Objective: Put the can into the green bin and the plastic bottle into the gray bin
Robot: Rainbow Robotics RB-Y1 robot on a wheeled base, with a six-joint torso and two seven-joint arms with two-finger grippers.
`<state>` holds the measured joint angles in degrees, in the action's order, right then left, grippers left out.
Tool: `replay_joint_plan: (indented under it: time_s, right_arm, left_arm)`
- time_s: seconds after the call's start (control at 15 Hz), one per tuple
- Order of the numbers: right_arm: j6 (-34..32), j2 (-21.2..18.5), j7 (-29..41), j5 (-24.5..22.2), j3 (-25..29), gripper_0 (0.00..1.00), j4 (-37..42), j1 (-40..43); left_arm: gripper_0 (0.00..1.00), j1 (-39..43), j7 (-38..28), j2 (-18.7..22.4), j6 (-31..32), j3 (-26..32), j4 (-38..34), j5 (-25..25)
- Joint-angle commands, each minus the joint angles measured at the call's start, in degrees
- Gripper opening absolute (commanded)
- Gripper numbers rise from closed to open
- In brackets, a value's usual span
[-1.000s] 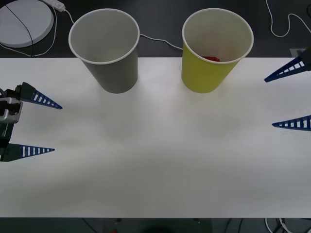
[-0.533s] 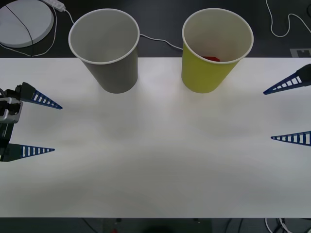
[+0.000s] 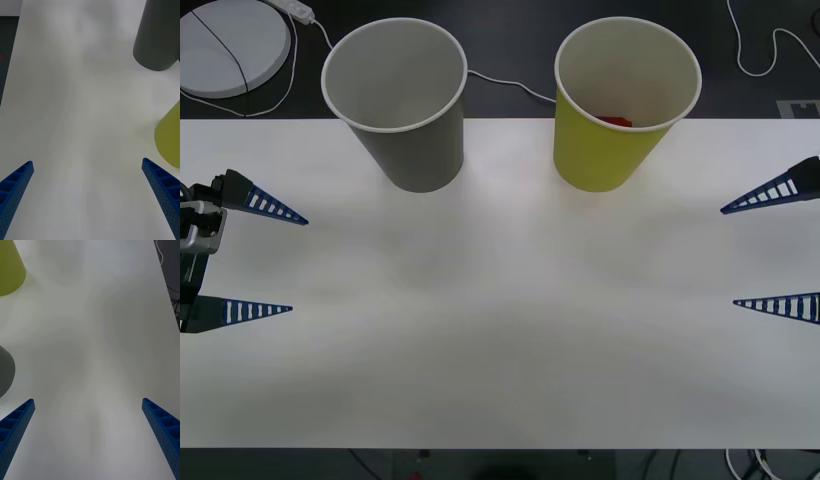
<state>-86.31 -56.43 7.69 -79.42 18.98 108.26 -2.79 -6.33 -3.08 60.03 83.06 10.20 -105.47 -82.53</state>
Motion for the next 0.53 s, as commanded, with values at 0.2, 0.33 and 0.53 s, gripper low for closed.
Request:
replay_joint_plan:
  time_s: [0.2,0.33,0.53]
  right_arm:
    - [-0.4,0.5,-1.4,0.1,-0.1,1.00,0.0,0.5]
    - [-0.4,0.5,-1.4,0.1,-0.1,1.00,0.0,0.5]
    - [-0.4,0.5,-1.4,0.1,-0.1,1.00,0.0,0.5]
  left_arm:
    - [1.00,0.0,0.0,0.0,0.0,0.0,0.0,0.0]
    - [1.00,0.0,0.0,0.0,0.0,0.0,0.0,0.0]
    - [1.00,0.0,0.0,0.0,0.0,0.0,0.0,0.0]
